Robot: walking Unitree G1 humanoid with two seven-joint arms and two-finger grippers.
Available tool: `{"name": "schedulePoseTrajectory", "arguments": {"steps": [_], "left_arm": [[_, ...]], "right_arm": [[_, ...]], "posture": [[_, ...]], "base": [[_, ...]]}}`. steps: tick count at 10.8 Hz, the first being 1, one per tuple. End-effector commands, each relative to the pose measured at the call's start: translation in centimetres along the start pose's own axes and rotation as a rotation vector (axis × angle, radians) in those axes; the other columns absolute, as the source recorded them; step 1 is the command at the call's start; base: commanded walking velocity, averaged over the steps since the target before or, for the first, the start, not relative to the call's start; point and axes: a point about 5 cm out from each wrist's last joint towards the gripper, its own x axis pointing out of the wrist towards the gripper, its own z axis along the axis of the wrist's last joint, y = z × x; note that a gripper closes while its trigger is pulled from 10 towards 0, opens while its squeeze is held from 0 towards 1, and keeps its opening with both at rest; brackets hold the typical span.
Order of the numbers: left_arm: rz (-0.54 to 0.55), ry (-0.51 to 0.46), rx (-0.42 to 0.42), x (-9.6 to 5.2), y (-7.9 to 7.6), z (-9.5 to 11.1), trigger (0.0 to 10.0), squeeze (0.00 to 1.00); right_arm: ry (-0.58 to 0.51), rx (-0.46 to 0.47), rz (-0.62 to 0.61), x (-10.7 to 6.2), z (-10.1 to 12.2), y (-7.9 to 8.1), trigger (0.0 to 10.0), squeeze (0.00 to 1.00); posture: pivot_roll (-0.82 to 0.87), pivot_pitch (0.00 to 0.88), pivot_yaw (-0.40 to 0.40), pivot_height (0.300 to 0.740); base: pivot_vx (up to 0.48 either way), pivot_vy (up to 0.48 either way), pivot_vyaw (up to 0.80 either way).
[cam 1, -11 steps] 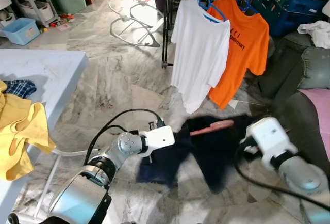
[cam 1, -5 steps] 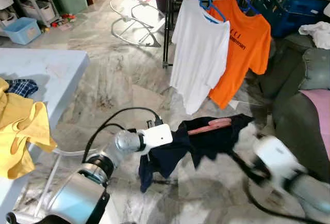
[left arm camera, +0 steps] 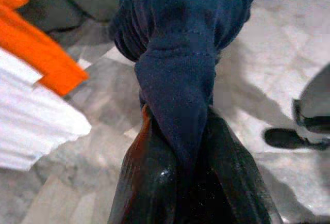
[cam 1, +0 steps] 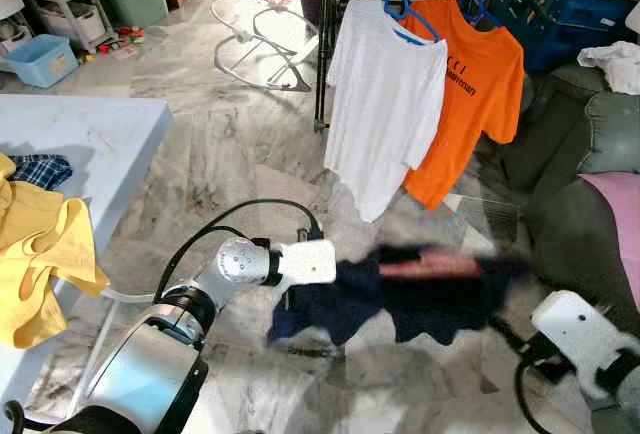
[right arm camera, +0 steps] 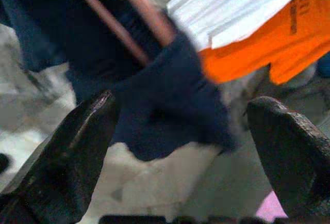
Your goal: Hang hanger
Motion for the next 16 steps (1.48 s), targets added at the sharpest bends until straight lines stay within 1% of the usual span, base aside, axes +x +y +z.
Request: {"name": "schedulePoseTrajectory", "arguments": {"steps": [1, 2, 3, 4, 6, 7, 8, 9, 10, 11, 12, 13, 14, 15, 16], "left_arm": [[0.004, -0.017, 0.076, -0.5, 1.1, 0.9, 0.0, 0.00], [-0.012, -0.022, 0.088, -0.8, 1.2, 0.9, 0.0, 0.00], [-0.017, -0.029, 0.087, -0.9, 1.3, 1.0, 0.0, 0.00], [-0.017, -0.051, 0.073, -1.1, 1.4, 1.0, 0.0, 0.00], [-0.039, -0.072, 0.085, -1.4, 1.3, 1.1, 0.0, 0.00], [-0.062, -0.092, 0.098, -1.5, 1.3, 1.4, 0.0, 0.00], [-0.082, -0.127, 0.110, -1.6, 1.5, 1.9, 0.0, 0.00], [-0.104, -0.171, 0.140, -1.6, 1.6, 2.5, 0.0, 0.00], [-0.135, -0.177, 0.148, -1.7, 1.4, 2.5, 0.0, 0.00], [-0.144, -0.179, 0.144, -1.8, 1.3, 2.4, 0.0, 0.00], [-0.149, -0.184, 0.137, -1.8, 1.3, 2.4, 0.0, 0.00], [-0.159, -0.195, 0.139, -1.9, 1.2, 2.5, 0.0, 0.00], [-0.162, -0.219, 0.139, -1.8, 1.3, 2.8, 0.0, 0.00], [-0.167, -0.251, 0.148, -1.7, 1.4, 3.3, 0.0, 0.00], [-0.171, -0.268, 0.149, -1.6, 1.5, 3.6, 0.0, 0.00]], "right_arm": [[-0.003, -0.046, 0.017, -0.2, 0.2, -0.9, 10.0, 1.00], [0.004, -0.094, 0.044, -0.5, 0.2, -1.8, 10.0, 0.86], [0.009, -0.112, 0.063, -0.6, 0.0, -2.1, 10.0, 0.46], [0.014, -0.119, 0.145, -0.7, -0.2, -1.9, 10.0, 0.00], [0.008, -0.024, 0.311, -1.4, -0.2, -0.7, 10.0, 0.00], [0.035, -0.034, 0.342, -1.6, -0.9, -0.7, 10.0, 0.00], [0.041, -0.045, 0.335, -1.5, -1.4, -0.9, 10.0, 0.00], [0.056, -0.115, 0.348, -1.5, -1.4, -1.0, 10.0, 0.00], [0.005, -0.108, 0.323, -1.3, 0.0, -1.4, 10.0, 0.00], [-0.014, -0.119, 0.311, -1.2, 0.6, -1.7, 10.0, 0.00], [-0.005, -0.148, 0.316, -1.2, 0.6, -1.9, 10.0, 0.00], [-0.024, -0.122, 0.312, -1.2, 0.9, -1.9, 10.0, 0.00], [-0.008, -0.104, 0.332, -1.1, 0.4, -1.6, 10.0, 0.00], [-0.013, -0.034, 0.348, -0.9, -0.1, -1.1, 0.0, 0.00], [-0.003, -0.015, 0.367, -0.8, -0.6, -0.8, 0.0, 0.00]], "posture": [[-0.14, 0.103, 0.013, 0.740], [-0.14, 0.104, 0.009, 0.740], [-0.13, 0.104, 0.007, 0.740], [-0.13, 0.105, 0.005, 0.740], [-0.13, 0.108, 0.000, 0.740], [-0.13, 0.110, -0.001, 0.740], [-0.13, 0.112, 0.000, 0.740], [-0.12, 0.113, -0.001, 0.740], [-0.12, 0.112, 0.003, 0.740], [-0.12, 0.111, 0.006, 0.740], [-0.12, 0.111, 0.009, 0.740], [-0.12, 0.112, 0.010, 0.740], [-0.12, 0.113, 0.010, 0.740], [-0.12, 0.115, 0.009, 0.740], [-0.12, 0.117, 0.007, 0.740]], "base": [[0.000, 0.000, 0.00], [0.000, 0.000, 0.00], [0.000, 0.000, 0.00], [0.000, 0.000, 0.00], [0.000, 0.000, 0.00], [0.000, 0.000, 0.00], [0.000, 0.000, 0.00], [0.000, 0.000, 0.00], [0.000, 0.000, 0.00], [0.000, 0.000, 0.00], [0.000, 0.000, 0.00], [0.000, 0.000, 0.00], [0.000, 0.000, 0.00], [0.000, 0.000, 0.00], [0.000, 0.000, 0.00]]}}
